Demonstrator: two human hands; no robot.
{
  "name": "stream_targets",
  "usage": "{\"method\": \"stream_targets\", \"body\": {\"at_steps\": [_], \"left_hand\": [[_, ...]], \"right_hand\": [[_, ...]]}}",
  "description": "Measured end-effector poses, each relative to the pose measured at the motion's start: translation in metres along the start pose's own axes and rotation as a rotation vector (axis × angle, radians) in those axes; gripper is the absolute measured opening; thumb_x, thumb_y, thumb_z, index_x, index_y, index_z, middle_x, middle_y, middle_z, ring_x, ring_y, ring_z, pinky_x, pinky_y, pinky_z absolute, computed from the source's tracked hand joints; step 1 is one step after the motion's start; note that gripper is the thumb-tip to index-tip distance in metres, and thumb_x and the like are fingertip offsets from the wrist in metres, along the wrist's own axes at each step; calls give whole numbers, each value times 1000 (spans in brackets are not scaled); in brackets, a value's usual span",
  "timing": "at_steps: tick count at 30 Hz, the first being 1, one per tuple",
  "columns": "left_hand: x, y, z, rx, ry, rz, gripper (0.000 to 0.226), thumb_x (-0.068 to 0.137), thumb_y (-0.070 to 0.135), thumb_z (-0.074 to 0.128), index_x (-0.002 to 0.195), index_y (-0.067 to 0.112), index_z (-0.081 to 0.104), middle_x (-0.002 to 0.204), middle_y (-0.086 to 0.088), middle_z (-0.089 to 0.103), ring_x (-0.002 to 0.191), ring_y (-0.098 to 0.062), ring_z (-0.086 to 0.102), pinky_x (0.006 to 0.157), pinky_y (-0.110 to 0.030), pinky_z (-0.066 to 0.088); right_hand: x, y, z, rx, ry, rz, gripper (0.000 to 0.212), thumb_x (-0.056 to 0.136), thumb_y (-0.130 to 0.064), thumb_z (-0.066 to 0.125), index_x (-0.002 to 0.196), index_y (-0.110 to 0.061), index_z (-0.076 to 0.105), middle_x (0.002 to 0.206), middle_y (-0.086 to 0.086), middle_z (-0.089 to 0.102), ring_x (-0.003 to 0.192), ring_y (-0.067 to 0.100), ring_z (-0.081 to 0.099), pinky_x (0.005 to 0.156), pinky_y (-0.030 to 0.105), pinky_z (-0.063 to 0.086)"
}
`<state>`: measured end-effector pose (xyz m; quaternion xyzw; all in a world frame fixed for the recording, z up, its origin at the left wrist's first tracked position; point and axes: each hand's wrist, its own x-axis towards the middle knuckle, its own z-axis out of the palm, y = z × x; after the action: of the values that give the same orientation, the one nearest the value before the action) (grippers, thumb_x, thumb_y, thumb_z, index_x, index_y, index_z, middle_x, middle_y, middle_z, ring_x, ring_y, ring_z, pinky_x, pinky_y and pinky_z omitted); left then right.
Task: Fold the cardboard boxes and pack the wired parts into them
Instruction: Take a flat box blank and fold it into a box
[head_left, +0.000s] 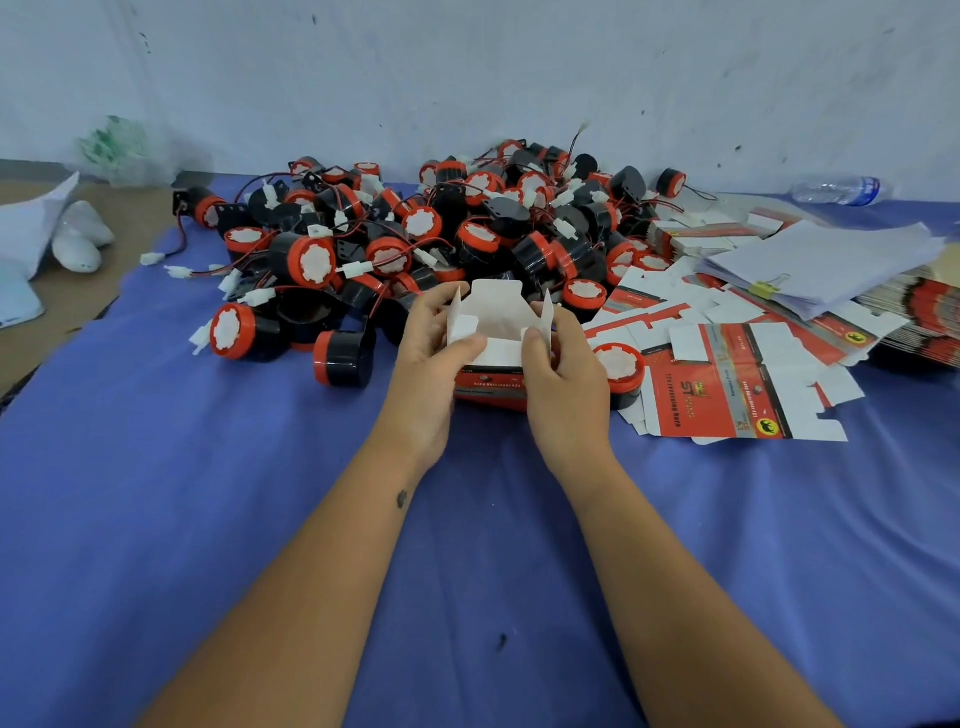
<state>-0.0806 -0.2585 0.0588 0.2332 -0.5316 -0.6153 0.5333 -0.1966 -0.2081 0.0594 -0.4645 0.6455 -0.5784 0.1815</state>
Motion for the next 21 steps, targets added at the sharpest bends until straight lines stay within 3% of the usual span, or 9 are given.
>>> {"method": "stream_targets", "body": {"at_steps": [4, 8, 10, 12, 15, 18, 21], "left_hand": [[3, 5, -5, -70, 13, -25, 30, 94, 2, 47, 107, 29, 52, 91, 9, 71, 82, -10, 67, 64, -26, 54], [-2, 5, 1, 226, -16, 65, 35, 93, 12, 54, 112, 42, 57, 118, 2, 67, 107, -18, 64, 84, -30, 54], [-4, 7, 5, 159, -53, 68, 27, 97, 27, 51, 120, 37, 61, 126, 4, 65, 118, -16, 61, 93, -29, 52], [-3, 9, 4, 0, -45, 4, 35, 103, 36, 37, 125, 30, 63, 130, 4, 65, 122, -15, 60, 95, -28, 51], [-1, 12, 1, 31, -15, -46, 34, 100, 29, 39, 122, 38, 64, 132, 7, 64, 122, -14, 59, 98, -32, 50], [0, 10, -1, 69, 32, -59, 40, 100, 15, 38, 115, 42, 64, 123, 8, 67, 112, -14, 64, 87, -31, 53], [2, 10, -2, 47, 115, -85, 43, 97, 4, 37, 116, 33, 62, 116, 0, 69, 96, -14, 68, 73, -28, 56]], "right_hand": [[0, -1, 0, 22, -12, 10, 31, 100, -26, 44, 129, -32, 52, 108, -13, 67, 90, -2, 63, 65, 17, 51], [-3, -2, 0, 67, 32, -20, 40, 99, -26, 46, 133, -47, 41, 110, -11, 64, 92, 5, 65, 69, 20, 54], [-5, -3, -1, 94, 62, -69, 44, 99, -26, 44, 134, -52, 37, 110, -13, 64, 93, 4, 65, 65, 15, 51], [-6, -4, -1, 102, 68, -108, 43, 98, -28, 43, 133, -53, 40, 115, -22, 61, 100, -1, 62, 67, 11, 49], [-7, -5, 1, 88, 22, -129, 42, 99, -36, 40, 137, -51, 39, 112, -43, 54, 105, -13, 55, 70, 7, 48], [-8, -5, 0, 94, -38, -165, 41, 103, -39, 40, 142, -48, 40, 110, -58, 44, 111, -25, 45, 81, 1, 41], [-9, -6, 1, 272, -147, -60, 35, 102, -46, 37, 134, -50, 51, 118, -46, 51, 113, -23, 46, 85, 3, 43]]}}
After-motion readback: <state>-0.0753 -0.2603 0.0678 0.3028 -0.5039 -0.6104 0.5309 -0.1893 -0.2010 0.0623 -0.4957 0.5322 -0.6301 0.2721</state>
